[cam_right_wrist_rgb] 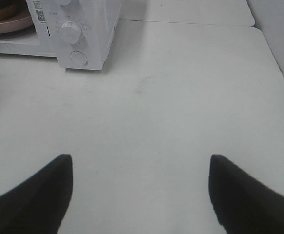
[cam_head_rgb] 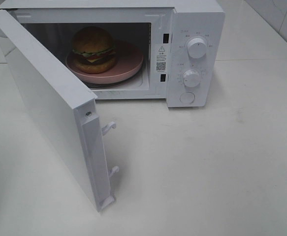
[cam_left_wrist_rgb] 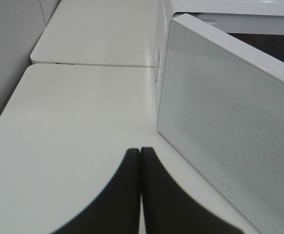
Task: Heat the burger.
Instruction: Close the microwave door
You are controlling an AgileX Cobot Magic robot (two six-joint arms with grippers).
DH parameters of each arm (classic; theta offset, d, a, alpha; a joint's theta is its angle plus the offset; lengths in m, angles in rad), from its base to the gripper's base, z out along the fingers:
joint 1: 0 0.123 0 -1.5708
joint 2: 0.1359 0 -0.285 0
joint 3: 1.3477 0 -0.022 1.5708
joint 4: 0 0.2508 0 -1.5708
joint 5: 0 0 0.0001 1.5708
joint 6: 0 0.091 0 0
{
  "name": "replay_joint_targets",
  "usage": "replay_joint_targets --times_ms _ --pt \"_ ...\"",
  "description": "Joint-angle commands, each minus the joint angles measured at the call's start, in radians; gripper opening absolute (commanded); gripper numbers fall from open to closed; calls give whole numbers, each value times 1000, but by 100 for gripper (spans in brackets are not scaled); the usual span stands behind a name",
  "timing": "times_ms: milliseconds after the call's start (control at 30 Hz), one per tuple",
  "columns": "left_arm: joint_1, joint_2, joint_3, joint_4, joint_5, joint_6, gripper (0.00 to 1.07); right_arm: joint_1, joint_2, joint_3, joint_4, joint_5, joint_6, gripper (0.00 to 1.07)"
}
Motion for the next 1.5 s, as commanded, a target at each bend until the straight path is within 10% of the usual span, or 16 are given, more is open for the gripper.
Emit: replay_joint_targets --times_ms 33,533,700,833,1000,1500 --pt "-6 43 32 -19 -122 39 0 -5 -30 3 2 -1 0 75" --pt "-8 357 185 -45 -702 87 0 -5 -30 3 2 -1 0 75" --pt "-8 456 243 52 -898 -20 0 -5 -30 3 2 -1 0 75" --pt "-8 545 255 343 -1020 -262 0 -5 -30 3 2 -1 0 75" --pt "-8 640 255 582 -1146 -427 0 -5 -30 3 2 -1 0 75" --pt "-78 862 243 696 -1385 -492 0 -5 -30 3 2 -1 0 75"
